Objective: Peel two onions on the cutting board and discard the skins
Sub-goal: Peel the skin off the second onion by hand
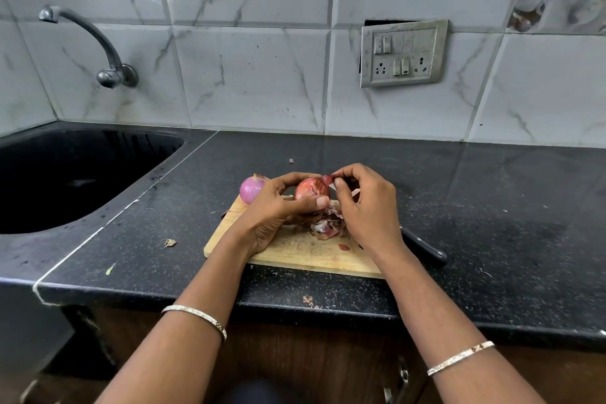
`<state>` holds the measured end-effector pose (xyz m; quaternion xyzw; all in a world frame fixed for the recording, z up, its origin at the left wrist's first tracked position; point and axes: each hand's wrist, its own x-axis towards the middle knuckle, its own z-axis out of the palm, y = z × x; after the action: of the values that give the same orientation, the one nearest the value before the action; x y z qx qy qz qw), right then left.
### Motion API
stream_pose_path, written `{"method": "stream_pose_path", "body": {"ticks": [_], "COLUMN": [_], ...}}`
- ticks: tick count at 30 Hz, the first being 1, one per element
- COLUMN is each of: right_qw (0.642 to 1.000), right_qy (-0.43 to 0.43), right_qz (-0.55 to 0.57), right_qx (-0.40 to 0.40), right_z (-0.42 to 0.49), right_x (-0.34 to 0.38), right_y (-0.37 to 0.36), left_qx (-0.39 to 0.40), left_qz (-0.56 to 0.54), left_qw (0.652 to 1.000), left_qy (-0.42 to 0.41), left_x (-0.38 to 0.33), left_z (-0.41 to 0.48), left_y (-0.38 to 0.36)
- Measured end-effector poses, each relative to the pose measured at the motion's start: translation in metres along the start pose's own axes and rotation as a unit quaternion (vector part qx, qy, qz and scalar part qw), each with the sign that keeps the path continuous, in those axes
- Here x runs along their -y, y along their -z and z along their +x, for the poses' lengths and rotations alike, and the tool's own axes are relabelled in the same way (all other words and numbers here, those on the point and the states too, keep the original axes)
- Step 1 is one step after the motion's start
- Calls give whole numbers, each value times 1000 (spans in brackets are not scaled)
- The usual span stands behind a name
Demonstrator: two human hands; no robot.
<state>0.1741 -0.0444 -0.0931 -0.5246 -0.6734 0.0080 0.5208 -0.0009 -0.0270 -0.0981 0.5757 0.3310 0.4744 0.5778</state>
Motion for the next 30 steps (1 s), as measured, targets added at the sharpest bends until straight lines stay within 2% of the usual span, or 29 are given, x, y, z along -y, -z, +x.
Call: {"method": "stream_pose_path", "body": {"ticks": [7, 15, 22, 30], "right_qw": [999, 997, 997, 996], "right_qy": [-20, -46, -41, -49], "right_qz": [-41, -53, -53, -66], "right_qx": [-23, -27, -26, -43], "right_z": [0, -1, -1, -1], "right_x": [0, -1, 0, 0], "right_y": [2, 2, 3, 4], "left_qx": [6, 0, -9, 0], "left_qz": [16, -47, 4, 1], "left_qw": [1000, 999, 1000, 1000], "left_qy": [-12, 0, 0, -4], "left_x": [1, 3, 1, -4], "left_z": [2, 4, 3, -3], "left_y": [-1, 3, 1, -4]}}
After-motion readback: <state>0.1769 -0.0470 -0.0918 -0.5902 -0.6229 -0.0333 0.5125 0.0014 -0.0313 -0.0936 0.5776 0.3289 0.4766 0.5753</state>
